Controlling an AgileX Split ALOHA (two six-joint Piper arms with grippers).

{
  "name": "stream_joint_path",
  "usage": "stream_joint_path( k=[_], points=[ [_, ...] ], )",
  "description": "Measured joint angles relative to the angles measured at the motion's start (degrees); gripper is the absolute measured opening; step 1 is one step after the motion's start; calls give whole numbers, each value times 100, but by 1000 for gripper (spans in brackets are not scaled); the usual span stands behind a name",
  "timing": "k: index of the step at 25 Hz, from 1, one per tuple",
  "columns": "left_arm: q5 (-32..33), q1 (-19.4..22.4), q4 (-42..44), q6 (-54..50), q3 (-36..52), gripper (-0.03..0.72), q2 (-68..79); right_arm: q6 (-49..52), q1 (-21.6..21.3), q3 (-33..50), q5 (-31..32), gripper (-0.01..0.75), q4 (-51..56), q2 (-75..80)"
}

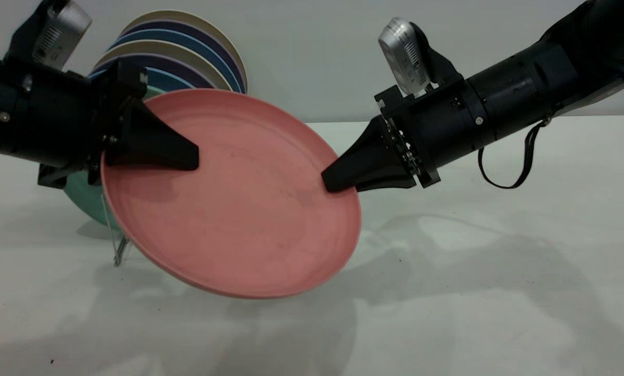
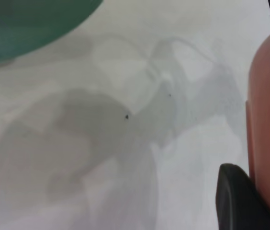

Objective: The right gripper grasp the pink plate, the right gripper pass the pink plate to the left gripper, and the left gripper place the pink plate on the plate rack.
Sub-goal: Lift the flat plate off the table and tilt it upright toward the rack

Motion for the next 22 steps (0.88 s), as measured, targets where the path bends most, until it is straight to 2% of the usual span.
stream_joint_path(
  k=[4, 10, 13, 18, 22],
  points=[
    [133, -6, 58, 0, 0, 116, 0, -158, 1, 0, 125, 121, 171, 0],
    [214, -17, 254, 12, 0, 116, 0, -60, -155, 0, 306, 378, 231, 0],
    [154, -17, 331, 24, 0, 116, 0, 47, -436, 0, 442, 466, 217, 0],
    [-67, -17, 565, 89, 0, 116, 0, 411, -1135, 0, 466, 487, -97, 0],
    [-8, -17, 915, 703, -66, 116, -15, 980, -1752, 0, 466, 459, -807, 0]
  ],
)
